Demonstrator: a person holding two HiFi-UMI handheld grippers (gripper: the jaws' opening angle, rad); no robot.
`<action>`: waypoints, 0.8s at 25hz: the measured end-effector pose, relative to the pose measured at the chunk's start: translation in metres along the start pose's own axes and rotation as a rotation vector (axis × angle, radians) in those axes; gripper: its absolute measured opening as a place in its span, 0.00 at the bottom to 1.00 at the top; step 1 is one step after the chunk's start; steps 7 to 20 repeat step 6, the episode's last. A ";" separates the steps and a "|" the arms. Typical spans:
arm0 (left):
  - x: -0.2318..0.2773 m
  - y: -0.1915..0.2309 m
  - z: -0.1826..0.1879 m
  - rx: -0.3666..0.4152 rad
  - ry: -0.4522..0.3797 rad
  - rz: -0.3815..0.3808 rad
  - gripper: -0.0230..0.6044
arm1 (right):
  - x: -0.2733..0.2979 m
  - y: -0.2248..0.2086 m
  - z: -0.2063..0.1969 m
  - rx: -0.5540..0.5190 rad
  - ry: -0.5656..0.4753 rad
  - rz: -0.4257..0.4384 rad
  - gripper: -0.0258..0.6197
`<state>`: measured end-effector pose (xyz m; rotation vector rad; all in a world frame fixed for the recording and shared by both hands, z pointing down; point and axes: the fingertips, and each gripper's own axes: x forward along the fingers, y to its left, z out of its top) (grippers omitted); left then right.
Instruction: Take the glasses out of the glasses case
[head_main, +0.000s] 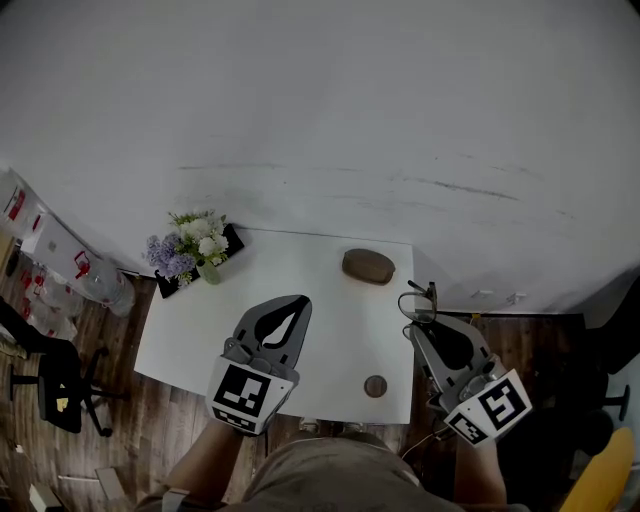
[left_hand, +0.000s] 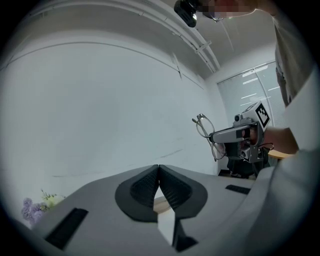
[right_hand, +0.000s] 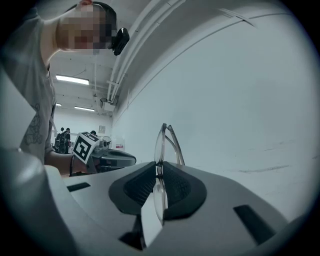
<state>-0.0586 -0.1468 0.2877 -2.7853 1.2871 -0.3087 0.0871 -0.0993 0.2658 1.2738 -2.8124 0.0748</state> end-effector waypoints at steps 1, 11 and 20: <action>0.000 0.000 -0.001 -0.002 0.004 -0.001 0.06 | 0.001 0.000 -0.001 0.000 0.004 0.003 0.13; 0.000 -0.006 -0.003 0.000 0.009 -0.009 0.06 | 0.003 0.004 -0.006 0.004 0.021 0.017 0.13; 0.000 -0.006 -0.003 0.000 0.009 -0.009 0.06 | 0.003 0.004 -0.006 0.004 0.021 0.017 0.13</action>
